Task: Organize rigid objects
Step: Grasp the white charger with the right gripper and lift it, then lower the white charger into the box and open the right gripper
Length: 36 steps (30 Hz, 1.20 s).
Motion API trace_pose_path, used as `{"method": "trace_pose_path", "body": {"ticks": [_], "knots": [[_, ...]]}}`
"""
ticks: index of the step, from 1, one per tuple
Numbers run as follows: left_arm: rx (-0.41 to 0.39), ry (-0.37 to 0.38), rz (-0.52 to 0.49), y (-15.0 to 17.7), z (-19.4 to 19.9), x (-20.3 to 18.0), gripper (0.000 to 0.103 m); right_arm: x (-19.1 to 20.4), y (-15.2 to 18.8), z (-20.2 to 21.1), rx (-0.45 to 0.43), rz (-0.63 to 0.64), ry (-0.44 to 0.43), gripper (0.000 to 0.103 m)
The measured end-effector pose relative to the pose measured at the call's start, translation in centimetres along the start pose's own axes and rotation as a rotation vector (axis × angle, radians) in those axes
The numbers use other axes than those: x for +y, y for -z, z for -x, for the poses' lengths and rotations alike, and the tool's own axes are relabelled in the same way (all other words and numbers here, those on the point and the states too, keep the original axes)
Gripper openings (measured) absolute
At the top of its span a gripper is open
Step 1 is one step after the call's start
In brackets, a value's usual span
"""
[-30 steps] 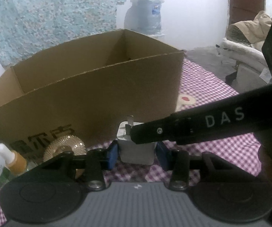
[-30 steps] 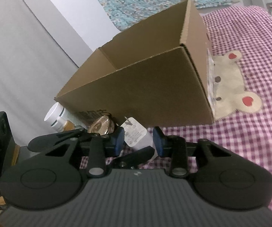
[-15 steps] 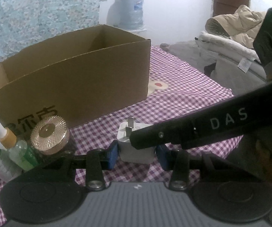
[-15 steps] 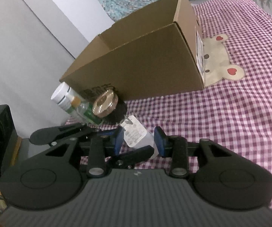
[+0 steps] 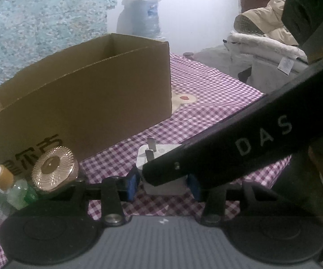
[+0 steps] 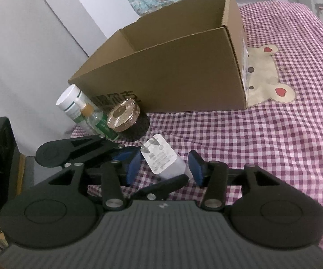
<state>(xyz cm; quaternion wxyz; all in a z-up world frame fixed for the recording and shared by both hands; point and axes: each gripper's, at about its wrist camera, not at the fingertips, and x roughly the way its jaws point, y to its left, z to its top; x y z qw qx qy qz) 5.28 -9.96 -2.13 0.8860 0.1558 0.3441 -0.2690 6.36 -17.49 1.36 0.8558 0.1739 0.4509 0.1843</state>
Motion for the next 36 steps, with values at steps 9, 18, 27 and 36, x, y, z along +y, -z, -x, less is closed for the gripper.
{"method": "trace_pose_path", "body": {"ticks": [9,18,27,36], "knots": [[-0.015,0.015,0.004,0.3,-0.4,0.2,0.046,0.6,-0.2,-0.9,0.02,0.06,0.006,0.045],[-0.045,-0.004,0.003,0.0,1.2,0.1,0.044,2.5,-0.2,-0.2,0.01,0.15,0.031,0.04],[-0.169,-0.094,-0.028,-3.8,6.5,1.8,0.044,6.6,-3.7,3.7,-0.095,0.246,-0.016,0.038],[-0.185,-0.167,-0.07,-10.5,6.2,6.1,0.044,8.2,-12.4,4.4,-0.138,0.323,-0.088,0.037]]}}
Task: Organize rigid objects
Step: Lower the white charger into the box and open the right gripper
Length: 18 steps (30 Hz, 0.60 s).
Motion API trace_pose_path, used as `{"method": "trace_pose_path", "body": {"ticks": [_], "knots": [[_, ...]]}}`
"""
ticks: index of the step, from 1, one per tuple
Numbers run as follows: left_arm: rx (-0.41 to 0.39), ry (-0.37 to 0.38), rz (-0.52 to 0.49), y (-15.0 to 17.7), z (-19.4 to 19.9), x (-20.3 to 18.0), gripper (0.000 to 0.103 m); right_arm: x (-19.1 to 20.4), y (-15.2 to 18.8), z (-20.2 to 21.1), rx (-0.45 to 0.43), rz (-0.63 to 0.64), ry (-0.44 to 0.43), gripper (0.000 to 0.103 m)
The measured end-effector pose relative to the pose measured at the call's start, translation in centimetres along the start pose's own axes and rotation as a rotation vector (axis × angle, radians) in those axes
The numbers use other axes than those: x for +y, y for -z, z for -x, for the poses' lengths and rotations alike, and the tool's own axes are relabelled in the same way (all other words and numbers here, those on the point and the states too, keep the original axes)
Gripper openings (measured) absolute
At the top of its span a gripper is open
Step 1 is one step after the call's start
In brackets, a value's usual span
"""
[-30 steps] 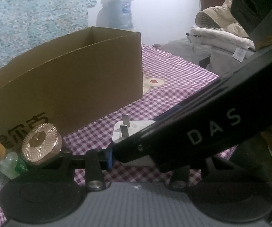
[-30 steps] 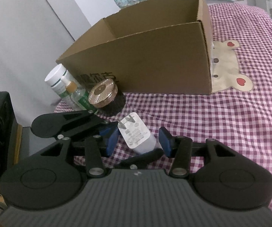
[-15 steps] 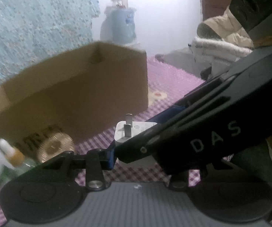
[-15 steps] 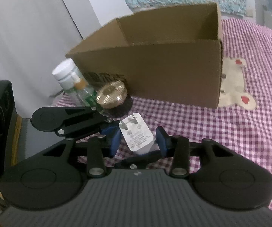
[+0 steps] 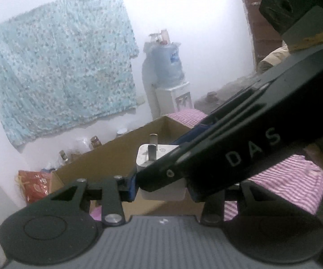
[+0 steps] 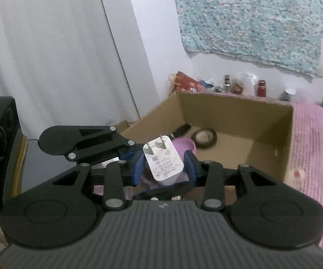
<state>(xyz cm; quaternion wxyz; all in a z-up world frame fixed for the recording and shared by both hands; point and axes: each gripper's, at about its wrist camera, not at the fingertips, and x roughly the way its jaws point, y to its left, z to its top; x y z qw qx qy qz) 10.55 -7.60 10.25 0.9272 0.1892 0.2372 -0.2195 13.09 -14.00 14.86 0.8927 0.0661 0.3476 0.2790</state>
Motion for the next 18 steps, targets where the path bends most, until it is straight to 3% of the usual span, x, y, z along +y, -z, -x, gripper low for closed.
{"method": "trace_pose_path", "body": {"ticks": [7,12,18], "knots": [[0.199,0.083,0.082,-2.7,-8.9,3.3,0.045,-6.4,-4.4,-5.7,0.13,-0.11,-0.045,0.036],[0.343,0.115,0.151,-2.0,-14.3,4.6,0.045,-10.1,-4.1,-9.8,0.236,-0.198,-0.062,0.035],[0.426,0.086,0.155,-1.2,-17.1,5.2,0.047,-11.6,-3.6,-13.2,0.327,-0.232,-0.086,0.032]]}}
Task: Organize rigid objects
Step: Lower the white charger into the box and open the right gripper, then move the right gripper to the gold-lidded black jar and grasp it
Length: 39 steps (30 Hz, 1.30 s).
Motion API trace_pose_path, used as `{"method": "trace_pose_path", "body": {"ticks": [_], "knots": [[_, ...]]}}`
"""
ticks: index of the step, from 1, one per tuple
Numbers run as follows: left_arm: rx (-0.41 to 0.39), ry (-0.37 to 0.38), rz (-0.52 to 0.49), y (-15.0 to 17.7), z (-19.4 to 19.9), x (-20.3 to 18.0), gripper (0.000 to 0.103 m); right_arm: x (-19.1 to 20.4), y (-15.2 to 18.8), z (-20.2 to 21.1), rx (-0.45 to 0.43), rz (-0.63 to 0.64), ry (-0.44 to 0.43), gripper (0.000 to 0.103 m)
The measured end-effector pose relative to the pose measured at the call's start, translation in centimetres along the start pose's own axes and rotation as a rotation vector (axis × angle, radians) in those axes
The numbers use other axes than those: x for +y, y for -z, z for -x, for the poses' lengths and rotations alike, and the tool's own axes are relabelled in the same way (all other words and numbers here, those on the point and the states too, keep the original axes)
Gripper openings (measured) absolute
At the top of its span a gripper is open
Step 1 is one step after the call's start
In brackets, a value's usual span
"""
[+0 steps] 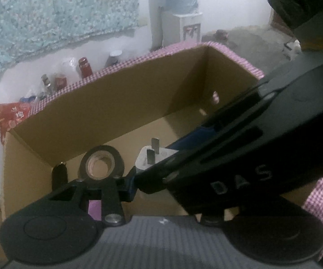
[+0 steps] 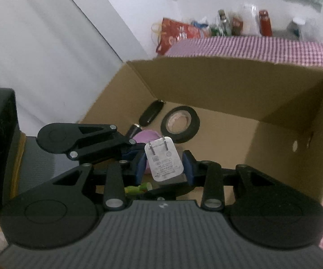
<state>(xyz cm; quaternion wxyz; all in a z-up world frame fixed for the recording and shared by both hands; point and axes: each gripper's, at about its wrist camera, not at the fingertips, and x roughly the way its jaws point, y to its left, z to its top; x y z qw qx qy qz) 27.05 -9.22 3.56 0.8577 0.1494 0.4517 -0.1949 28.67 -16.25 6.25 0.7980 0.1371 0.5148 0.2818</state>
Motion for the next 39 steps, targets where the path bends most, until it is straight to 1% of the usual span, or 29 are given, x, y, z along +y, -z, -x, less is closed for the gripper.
{"method": "trace_pose_path", "body": {"ticks": [2,3,5,6,7,9,11,13,16,17,19,21,23,26,30,31,33,34,37,39], "knots": [[0.005,-0.003,0.001,-0.1,-0.2,0.3,0.048,0.0,-0.1,-0.9,0.022,0.006,0.011,0.029],[0.01,-0.008,-0.001,0.0,-0.3,0.4,0.05,0.0,-0.2,-1.4,0.034,0.009,0.017,0.028],[0.01,-0.017,0.0,0.2,0.2,0.3,0.053,-0.4,-0.7,-2.4,0.055,-0.008,0.006,0.027],[0.009,-0.024,-0.001,0.0,0.1,0.2,0.057,-0.4,-0.8,-2.3,0.044,-0.008,-0.001,0.023],[0.005,-0.032,0.0,0.1,0.3,0.1,0.059,-0.4,-1.2,-2.7,0.042,-0.006,-0.014,0.022],[0.003,-0.024,0.004,0.4,0.7,0.1,0.06,-0.2,-1.4,-2.8,0.041,-0.002,-0.01,0.022],[0.001,-0.03,0.015,0.5,0.8,0.4,0.063,0.2,-1.4,-2.9,0.039,-0.001,-0.017,0.024],[-0.008,-0.04,0.021,0.5,1.3,0.5,0.068,0.1,-1.4,-2.8,0.034,-0.004,-0.02,0.024],[-0.038,-0.051,0.038,0.9,3.0,0.3,0.074,0.1,-1.3,-1.8,0.0,-0.016,-0.024,0.025],[-0.051,-0.052,0.046,0.9,3.6,0.4,0.076,0.1,-1.2,-1.1,-0.022,-0.024,-0.032,0.025],[-0.087,-0.054,0.056,1.2,5.1,0.3,0.084,0.1,-0.8,0.8,-0.076,-0.045,-0.048,0.025],[-0.125,-0.058,0.061,1.5,6.9,0.2,0.086,0.0,0.1,3.2,-0.137,-0.063,-0.065,0.025],[-0.163,-0.053,0.071,2.2,8.7,0.0,0.089,0.0,1.5,6.0,-0.208,-0.08,-0.076,0.027],[-0.231,-0.024,0.096,3.6,11.8,-0.7,0.091,0.1,4.4,9.8,-0.297,-0.098,-0.083,0.031],[-0.319,0.025,0.125,6.4,15.7,-2.0,0.094,0.5,9.6,13.3,-0.367,-0.124,-0.088,0.034],[-0.333,0.033,0.133,7.1,16.3,-2.2,0.095,0.6,10.9,13.8,-0.38,-0.131,-0.085,0.035],[-0.355,0.054,0.149,9.0,17.2,-2.7,0.098,0.8,13.8,14.2,-0.398,-0.147,-0.079,0.04],[-0.357,0.068,0.158,9.9,17.4,-3.0,0.098,0.9,15.0,14.2,-0.399,-0.156,-0.071,0.041],[-0.349,0.09,0.179,12.8,17.2,-3.9,0.098,1.1,18.7,13.0,-0.395,-0.194,-0.038,0.041],[-0.335,0.089,0.178,14.4,16.7,-4.8,0.098,1.0,20.3,11.8,-0.382,-0.233,-0.046,0.042]]}}
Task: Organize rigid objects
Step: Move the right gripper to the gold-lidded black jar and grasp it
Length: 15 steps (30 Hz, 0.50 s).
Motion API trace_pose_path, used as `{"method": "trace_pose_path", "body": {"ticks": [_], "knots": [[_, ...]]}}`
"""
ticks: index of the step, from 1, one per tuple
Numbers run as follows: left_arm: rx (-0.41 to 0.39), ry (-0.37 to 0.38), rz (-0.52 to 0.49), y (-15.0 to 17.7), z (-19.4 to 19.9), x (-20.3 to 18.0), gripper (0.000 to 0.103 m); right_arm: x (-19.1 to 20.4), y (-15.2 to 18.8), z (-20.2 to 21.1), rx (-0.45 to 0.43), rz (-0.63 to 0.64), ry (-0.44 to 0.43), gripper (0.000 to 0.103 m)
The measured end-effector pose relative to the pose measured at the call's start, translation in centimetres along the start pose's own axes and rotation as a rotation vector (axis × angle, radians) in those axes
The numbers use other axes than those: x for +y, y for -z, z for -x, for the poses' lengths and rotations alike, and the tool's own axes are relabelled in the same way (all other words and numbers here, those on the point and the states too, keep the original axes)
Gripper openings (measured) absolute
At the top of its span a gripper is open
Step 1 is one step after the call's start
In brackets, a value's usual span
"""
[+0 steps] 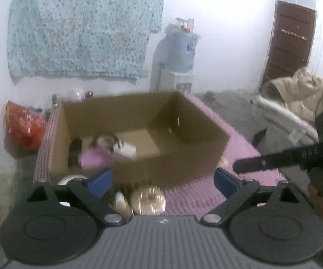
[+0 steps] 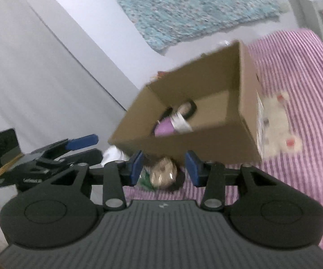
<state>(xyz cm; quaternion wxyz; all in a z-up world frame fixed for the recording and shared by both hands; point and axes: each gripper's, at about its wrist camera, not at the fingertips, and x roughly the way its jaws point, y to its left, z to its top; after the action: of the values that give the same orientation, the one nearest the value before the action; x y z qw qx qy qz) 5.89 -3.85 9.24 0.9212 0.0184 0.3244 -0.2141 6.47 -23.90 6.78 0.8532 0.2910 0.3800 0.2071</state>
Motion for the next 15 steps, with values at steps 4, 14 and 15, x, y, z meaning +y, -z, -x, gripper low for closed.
{"method": "trace_pose_path", "body": {"ticks": [4,14,15], "knots": [[0.077,0.036,-0.017,3.2,-2.0,-1.1,0.098,-0.7,1.7,-1.8,0.026,-0.056,-0.007,0.044],[0.109,-0.11,-0.091,6.6,-7.1,-2.7,0.085,0.0,1.4,-8.5,0.088,-0.053,-0.019,0.047],[0.11,-0.126,-0.098,6.7,-7.4,-2.7,0.083,-0.3,1.4,-9.3,0.095,-0.059,-0.018,0.047]]}}
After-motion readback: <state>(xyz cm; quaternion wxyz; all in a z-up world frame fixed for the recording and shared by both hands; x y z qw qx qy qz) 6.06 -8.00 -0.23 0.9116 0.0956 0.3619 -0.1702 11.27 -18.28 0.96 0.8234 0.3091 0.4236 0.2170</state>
